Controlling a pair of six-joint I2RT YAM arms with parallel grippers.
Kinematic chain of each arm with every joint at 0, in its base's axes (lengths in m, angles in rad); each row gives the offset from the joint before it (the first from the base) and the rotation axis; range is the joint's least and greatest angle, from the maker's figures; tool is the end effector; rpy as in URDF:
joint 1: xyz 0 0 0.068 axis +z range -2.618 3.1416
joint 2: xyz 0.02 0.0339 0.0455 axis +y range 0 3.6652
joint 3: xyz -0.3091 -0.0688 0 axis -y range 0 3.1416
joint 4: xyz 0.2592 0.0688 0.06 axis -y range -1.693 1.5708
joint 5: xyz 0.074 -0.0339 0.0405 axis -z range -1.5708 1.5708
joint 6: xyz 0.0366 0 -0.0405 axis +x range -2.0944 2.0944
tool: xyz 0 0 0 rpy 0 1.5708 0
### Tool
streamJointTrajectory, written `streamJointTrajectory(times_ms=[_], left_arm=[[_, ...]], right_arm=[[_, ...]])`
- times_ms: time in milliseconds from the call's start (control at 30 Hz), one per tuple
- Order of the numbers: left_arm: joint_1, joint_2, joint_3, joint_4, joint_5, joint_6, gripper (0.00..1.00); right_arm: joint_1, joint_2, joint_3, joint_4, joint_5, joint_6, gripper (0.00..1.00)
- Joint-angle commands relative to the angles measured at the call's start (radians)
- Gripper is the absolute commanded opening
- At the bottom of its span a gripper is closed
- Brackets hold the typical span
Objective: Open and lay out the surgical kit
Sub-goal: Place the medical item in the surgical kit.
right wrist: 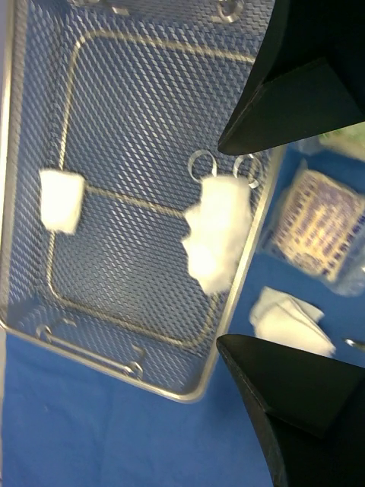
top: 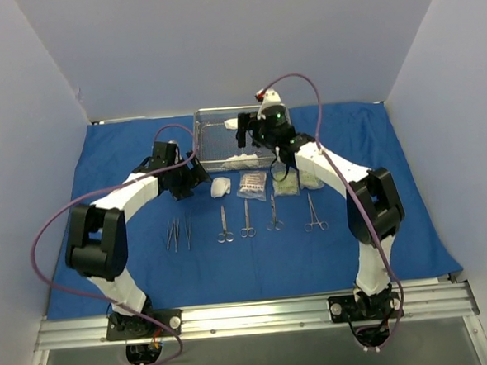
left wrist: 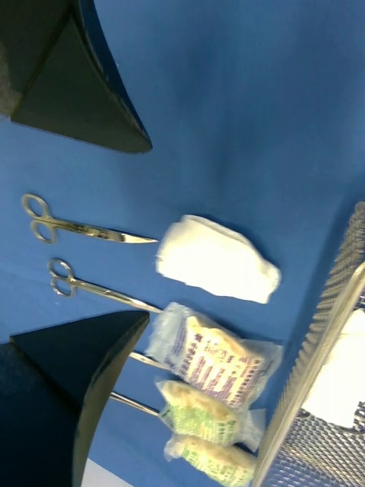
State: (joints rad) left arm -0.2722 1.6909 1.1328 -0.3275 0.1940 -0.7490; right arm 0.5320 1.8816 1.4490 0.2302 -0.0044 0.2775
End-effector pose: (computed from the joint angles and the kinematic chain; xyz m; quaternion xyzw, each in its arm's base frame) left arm 0.3624 -0.1085 0.2489 -0.1898 0.9186 -0.2430 0.2471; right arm 0.4165 0.2453 0.3314 -0.0997 0.7685 0.2505 0.5803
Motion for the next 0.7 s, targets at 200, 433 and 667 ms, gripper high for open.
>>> streamJointTrajectory(times_ms=[200,433,667], left_arm=[[-0.001,0.130,0.056,0.194,0.041,-0.001,0.71],[-0.018,0.222,0.108,0.223,0.045,-0.003,0.52],[-0.036,0.242,0.091,0.260,0.061,-0.013,0.45]], right_arm=[[-0.089,0.180,0.244,-0.083,-0.060,-0.070,1.00],[-0.105,0.344,0.413,-0.092,-0.095,-0.113,1.00],[-0.116,0.552,0.594,0.040,-0.111,-0.038,1.00]])
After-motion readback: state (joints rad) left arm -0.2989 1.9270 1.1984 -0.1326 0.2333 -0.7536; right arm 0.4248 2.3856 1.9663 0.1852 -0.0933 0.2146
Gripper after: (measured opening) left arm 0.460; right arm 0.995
